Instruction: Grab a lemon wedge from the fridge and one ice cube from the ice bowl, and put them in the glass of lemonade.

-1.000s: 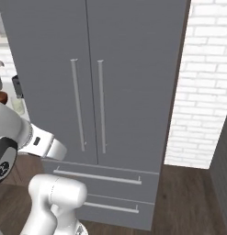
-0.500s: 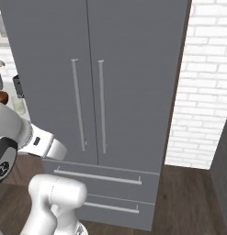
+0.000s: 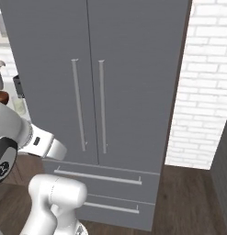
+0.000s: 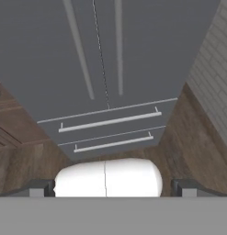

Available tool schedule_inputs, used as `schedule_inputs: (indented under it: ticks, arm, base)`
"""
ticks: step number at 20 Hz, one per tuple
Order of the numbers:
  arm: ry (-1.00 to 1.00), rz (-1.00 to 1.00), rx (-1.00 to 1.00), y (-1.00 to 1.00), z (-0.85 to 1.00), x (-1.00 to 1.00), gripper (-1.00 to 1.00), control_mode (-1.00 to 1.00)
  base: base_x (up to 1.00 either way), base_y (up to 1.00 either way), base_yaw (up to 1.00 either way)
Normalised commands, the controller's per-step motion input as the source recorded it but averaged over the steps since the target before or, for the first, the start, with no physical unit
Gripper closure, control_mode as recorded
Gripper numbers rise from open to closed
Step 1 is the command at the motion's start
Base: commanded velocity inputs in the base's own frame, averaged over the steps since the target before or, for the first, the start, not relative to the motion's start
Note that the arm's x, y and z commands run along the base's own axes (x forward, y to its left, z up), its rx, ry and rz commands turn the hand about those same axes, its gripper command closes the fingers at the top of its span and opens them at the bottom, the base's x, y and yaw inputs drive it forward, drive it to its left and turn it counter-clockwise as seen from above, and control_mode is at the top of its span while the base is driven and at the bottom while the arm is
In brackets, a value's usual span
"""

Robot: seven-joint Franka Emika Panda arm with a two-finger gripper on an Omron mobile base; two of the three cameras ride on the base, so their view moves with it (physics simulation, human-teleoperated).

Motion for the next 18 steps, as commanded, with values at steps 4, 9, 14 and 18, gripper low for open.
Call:
schedule_inputs:
  ticks: [4,9,14,18]
  arm:
    - [0.0,0.0,0.0,0.0,0.0,0.0,-1.0,1.0]
    - [0.0,0.0,0.0,0.0,0.0,0.0,-1.0,1.0]
    - [0.0,0.0,0.0,0.0,0.0,0.0,-1.0,1.0]
    - [0.0,0.0,0.0,0.0,0.0,0.0,-1.0,1.0]
  base:
    - [0.0,0.0,0.01]
    - [0.0,0.0,0.0]
    - [0.0,0.0,0.0]
    - [0.0,0.0,0.0]
